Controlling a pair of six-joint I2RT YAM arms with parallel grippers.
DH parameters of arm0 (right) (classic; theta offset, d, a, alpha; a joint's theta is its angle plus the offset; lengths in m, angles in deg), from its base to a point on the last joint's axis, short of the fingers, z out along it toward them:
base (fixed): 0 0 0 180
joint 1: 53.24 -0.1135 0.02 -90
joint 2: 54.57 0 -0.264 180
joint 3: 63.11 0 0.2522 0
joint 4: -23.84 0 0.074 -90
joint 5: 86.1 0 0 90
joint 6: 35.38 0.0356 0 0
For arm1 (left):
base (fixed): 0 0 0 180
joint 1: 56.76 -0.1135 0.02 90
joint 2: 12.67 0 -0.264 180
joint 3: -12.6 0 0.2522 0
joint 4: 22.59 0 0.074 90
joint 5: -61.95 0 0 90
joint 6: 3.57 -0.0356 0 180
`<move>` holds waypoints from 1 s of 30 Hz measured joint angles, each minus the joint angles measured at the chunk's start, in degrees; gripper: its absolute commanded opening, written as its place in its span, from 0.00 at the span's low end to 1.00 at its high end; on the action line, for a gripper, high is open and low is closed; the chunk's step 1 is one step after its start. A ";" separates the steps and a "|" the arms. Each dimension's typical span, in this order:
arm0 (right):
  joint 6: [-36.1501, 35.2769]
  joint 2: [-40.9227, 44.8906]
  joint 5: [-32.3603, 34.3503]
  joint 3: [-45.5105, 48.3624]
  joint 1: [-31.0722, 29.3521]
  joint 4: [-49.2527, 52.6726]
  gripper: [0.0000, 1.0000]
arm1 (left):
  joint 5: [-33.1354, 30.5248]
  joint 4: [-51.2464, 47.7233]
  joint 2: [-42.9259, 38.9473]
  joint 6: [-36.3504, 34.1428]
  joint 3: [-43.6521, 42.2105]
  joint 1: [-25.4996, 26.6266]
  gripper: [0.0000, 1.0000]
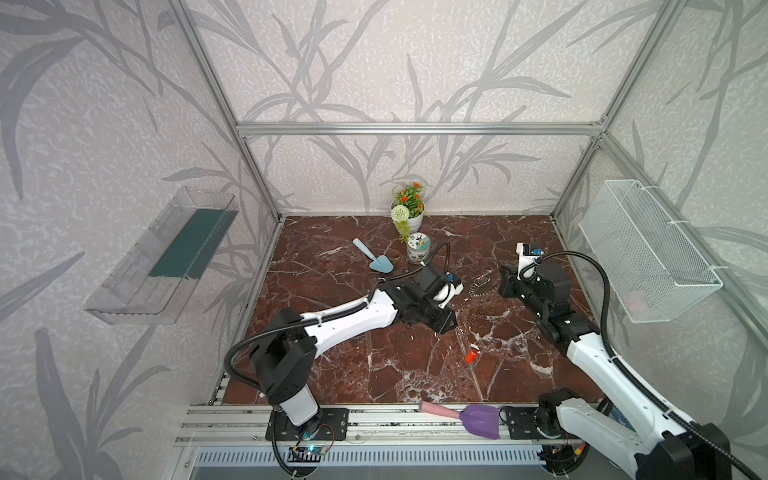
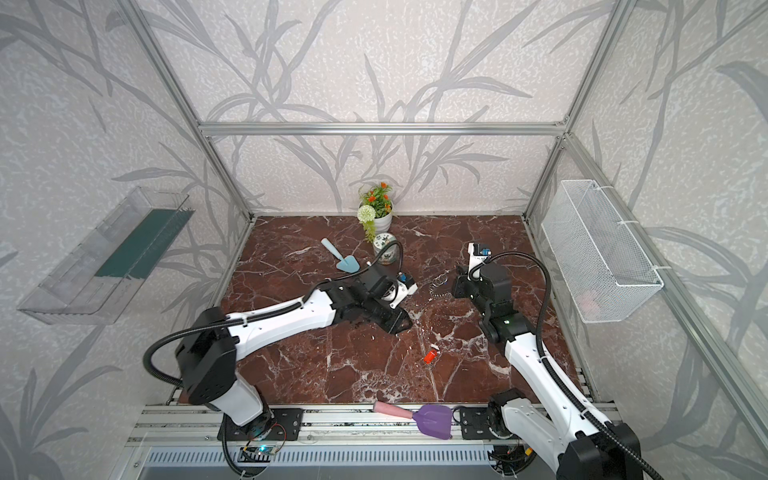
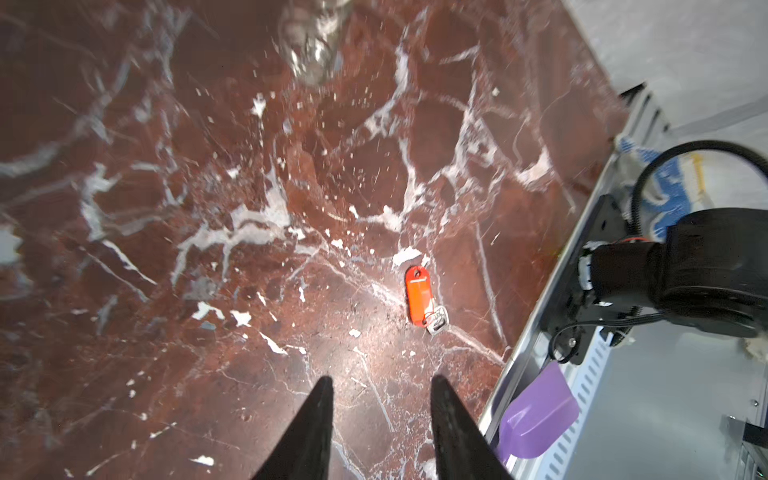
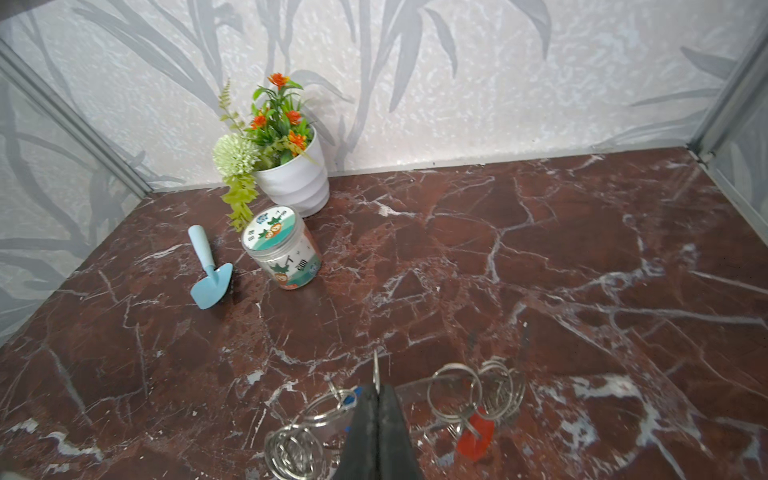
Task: Put the keys on the keyring
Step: 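Move the left gripper down over the red-tagged key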
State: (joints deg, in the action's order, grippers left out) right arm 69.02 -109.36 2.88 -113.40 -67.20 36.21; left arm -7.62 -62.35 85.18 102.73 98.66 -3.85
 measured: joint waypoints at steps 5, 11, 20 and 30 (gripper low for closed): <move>0.70 2.34 1.84 1.62 1.88 2.62 0.00 | -5.60 -3.82 9.05 3.28 5.35 5.33 0.35; 0.83 4.22 2.89 2.60 3.78 4.87 0.00 | -11.67 -4.59 13.46 8.24 6.97 11.21 0.36; 0.85 7.19 1.57 3.72 5.62 5.60 0.00 | -19.65 -6.54 18.23 14.93 11.89 16.33 0.44; 0.85 9.92 -1.79 6.36 9.42 5.88 0.00 | -23.71 -11.93 22.49 17.16 17.00 18.80 0.49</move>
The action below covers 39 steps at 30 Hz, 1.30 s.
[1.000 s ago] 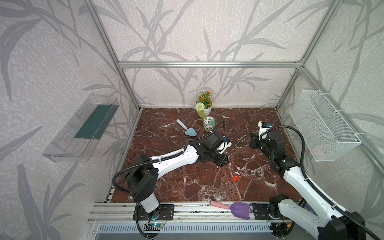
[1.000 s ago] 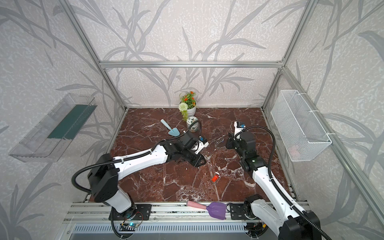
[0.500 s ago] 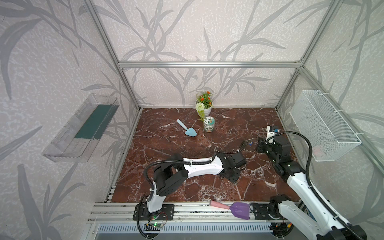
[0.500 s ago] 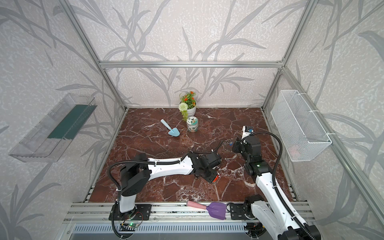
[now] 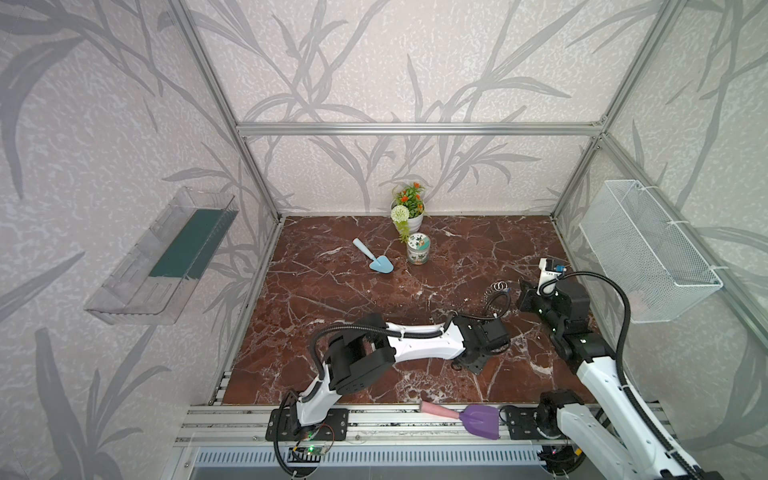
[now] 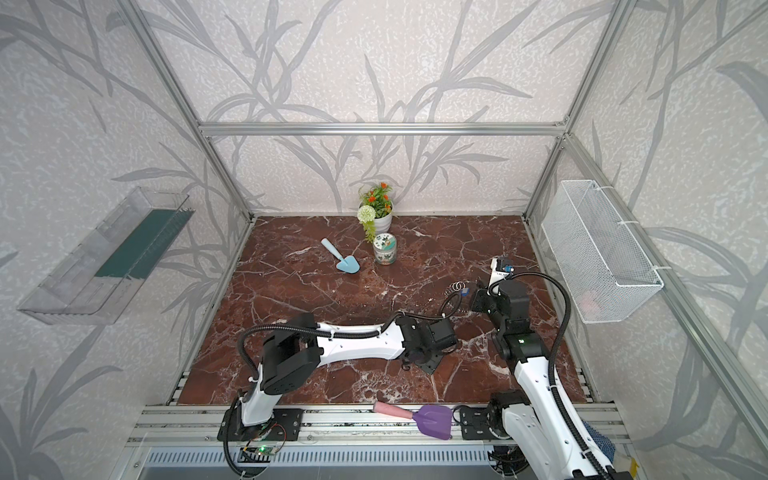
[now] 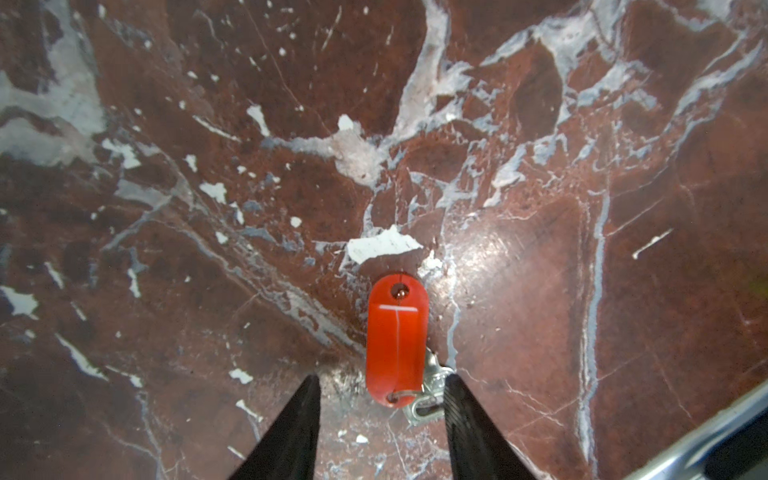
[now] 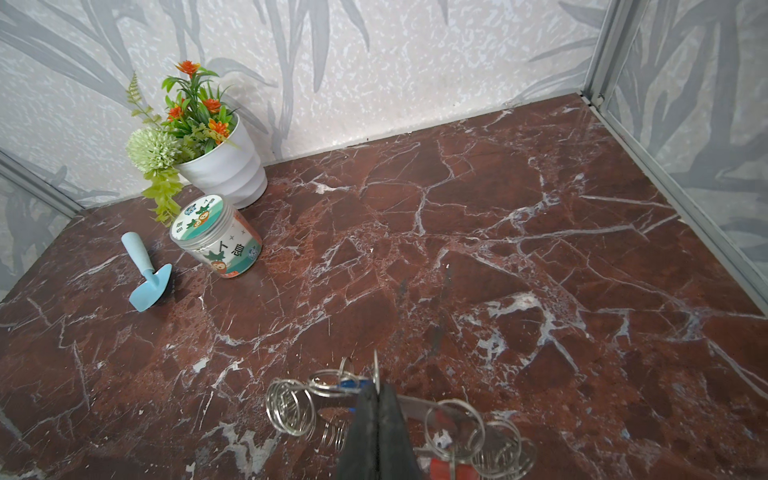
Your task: Put the keys on the keyring
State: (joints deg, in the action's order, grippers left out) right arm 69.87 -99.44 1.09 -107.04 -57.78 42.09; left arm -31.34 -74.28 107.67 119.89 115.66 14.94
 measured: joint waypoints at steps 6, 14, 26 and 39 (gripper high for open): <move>0.02 1.05 -1.68 1.27 1.29 -0.42 0.00 | -1.20 -2.56 0.70 0.22 1.31 1.07 0.48; 0.02 1.09 -3.45 2.08 2.78 -1.25 0.00 | -1.66 -4.13 2.19 1.07 1.75 2.27 0.47; 13.46 2.82 -5.75 2.62 4.61 -1.68 0.00 | -5.33 -5.40 2.25 4.83 1.55 1.90 0.41; 16.33 3.02 -9.07 4.44 4.61 -1.68 0.00 | -3.39 2.40 -6.62 4.96 -12.81 -6.60 0.41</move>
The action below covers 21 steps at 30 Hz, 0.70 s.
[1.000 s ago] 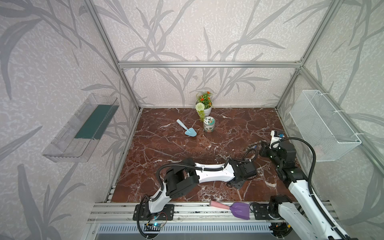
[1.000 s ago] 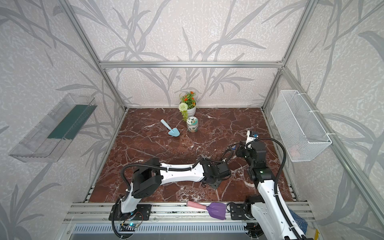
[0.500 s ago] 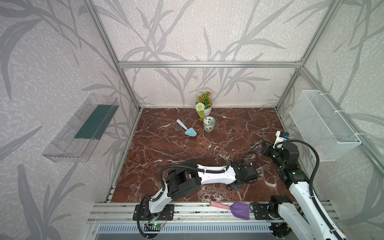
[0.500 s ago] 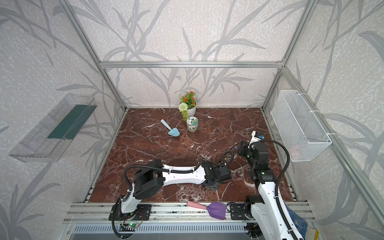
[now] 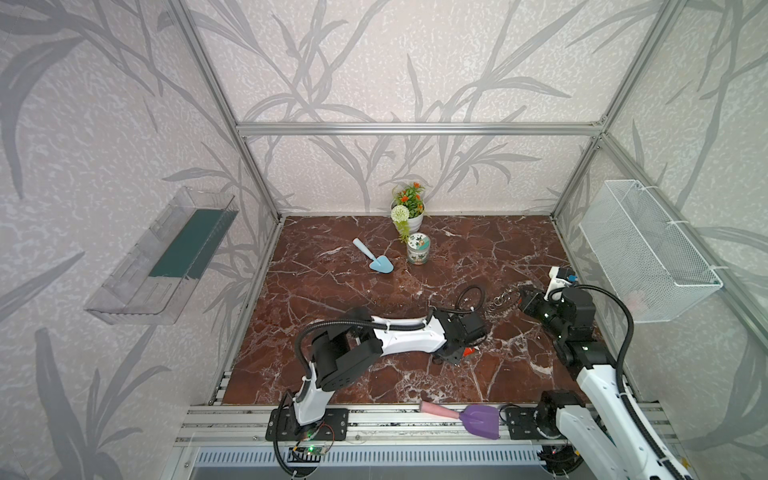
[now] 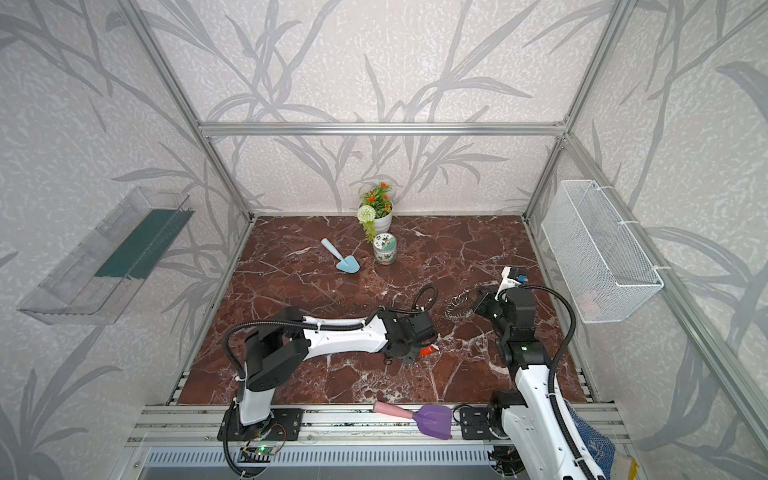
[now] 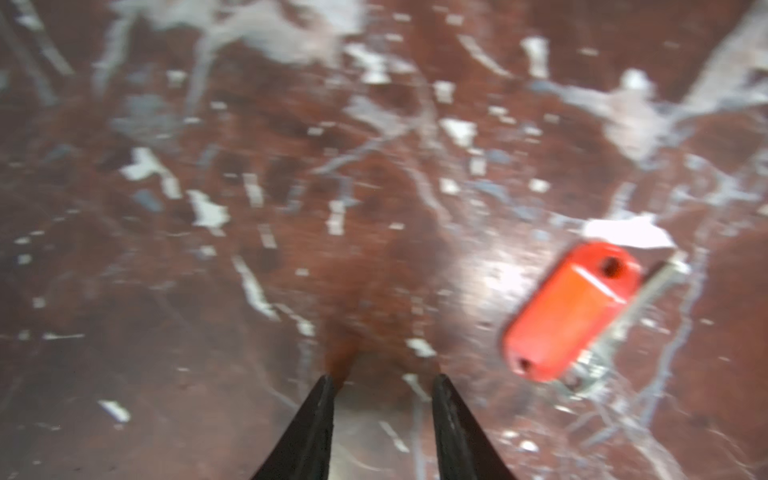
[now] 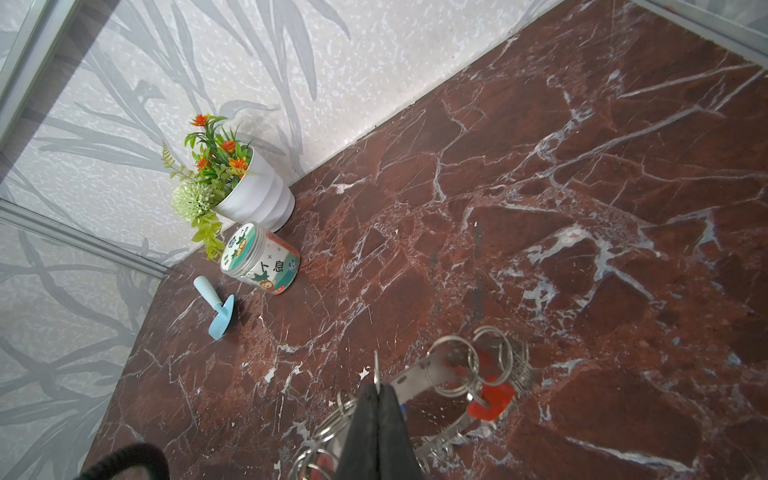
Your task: Put the keys on the keyring
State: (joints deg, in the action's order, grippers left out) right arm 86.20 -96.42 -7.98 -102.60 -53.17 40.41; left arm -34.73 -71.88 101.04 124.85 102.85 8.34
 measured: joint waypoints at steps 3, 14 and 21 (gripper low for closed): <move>0.13 0.00 -1.25 0.15 0.00 0.00 0.00 | 0.35 0.90 -1.55 -0.61 -2.29 -2.45 0.41; -0.13 2.34 -1.81 0.68 0.04 1.40 0.00 | 7.76 3.91 -8.94 -1.36 -6.32 -2.38 0.56; -0.35 2.45 -0.15 1.14 0.31 2.10 0.00 | 11.69 4.70 -3.58 -0.33 0.57 -1.46 0.45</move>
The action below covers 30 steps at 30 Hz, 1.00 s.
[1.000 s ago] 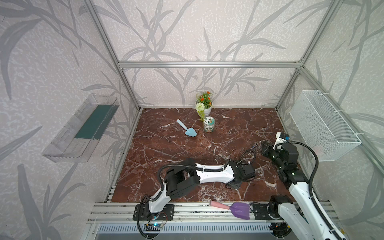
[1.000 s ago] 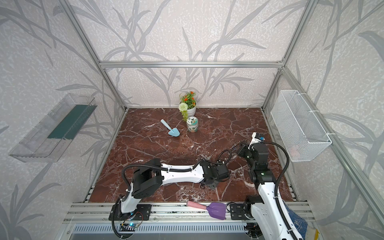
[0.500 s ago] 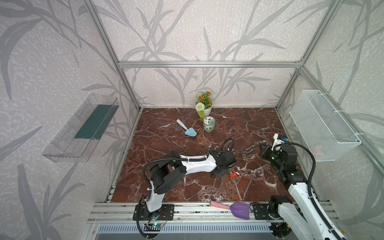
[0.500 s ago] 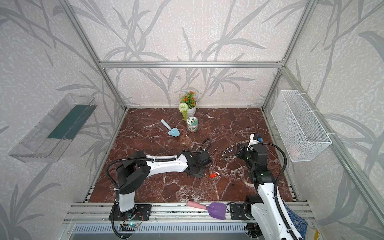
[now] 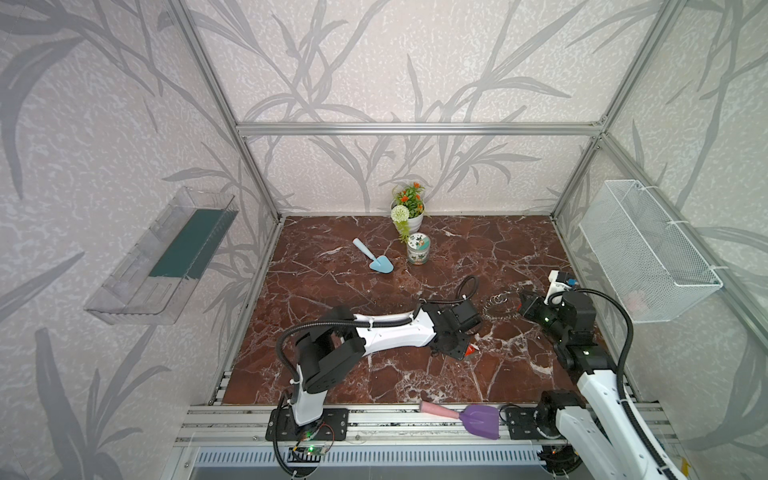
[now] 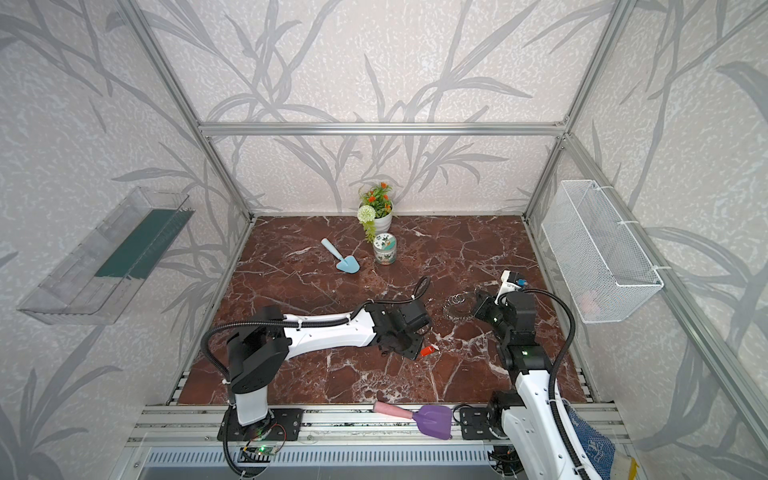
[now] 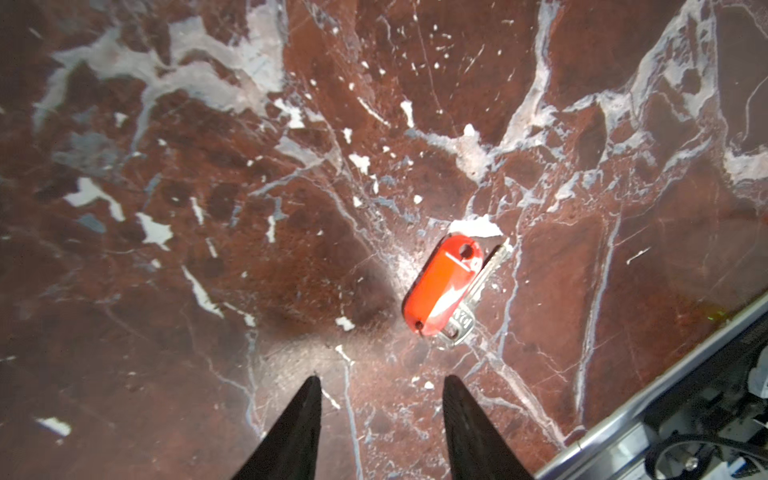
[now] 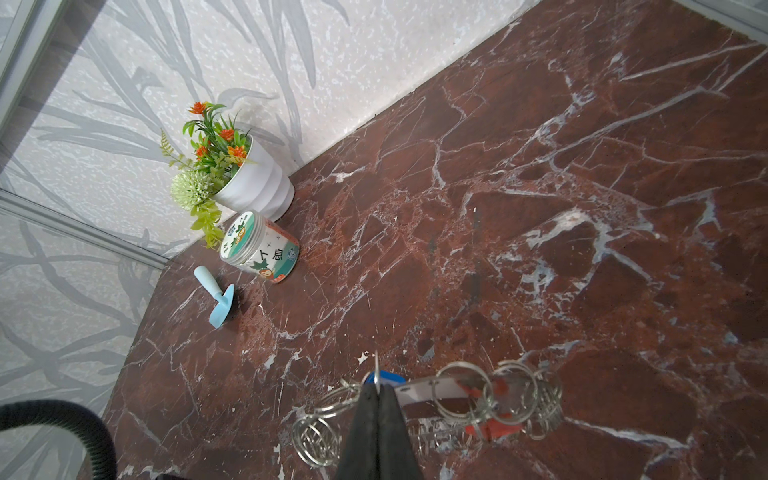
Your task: Put the keys on the keyring
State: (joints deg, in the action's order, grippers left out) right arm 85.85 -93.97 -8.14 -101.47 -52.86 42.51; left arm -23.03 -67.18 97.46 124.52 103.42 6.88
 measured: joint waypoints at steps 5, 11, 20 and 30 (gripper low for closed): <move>-0.39 -0.74 0.48 -0.02 0.46 -0.04 0.00 | 4.22 -0.09 2.16 3.28 1.70 -0.07 0.43; 0.28 -1.14 0.37 -0.02 0.50 -0.83 0.00 | 5.66 -0.24 2.21 10.84 1.70 -0.04 0.39; 0.74 -1.14 -0.96 -0.02 0.50 -2.01 0.00 | 5.16 -0.48 2.80 25.16 1.75 0.00 0.36; 1.44 -0.11 -2.16 0.04 0.50 -2.45 0.00 | 4.79 2.23 4.55 34.25 1.77 0.09 0.33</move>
State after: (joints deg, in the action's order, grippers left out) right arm 87.29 -94.08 -10.30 -101.42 -52.36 40.06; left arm -18.25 -64.95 102.01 158.77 105.19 6.97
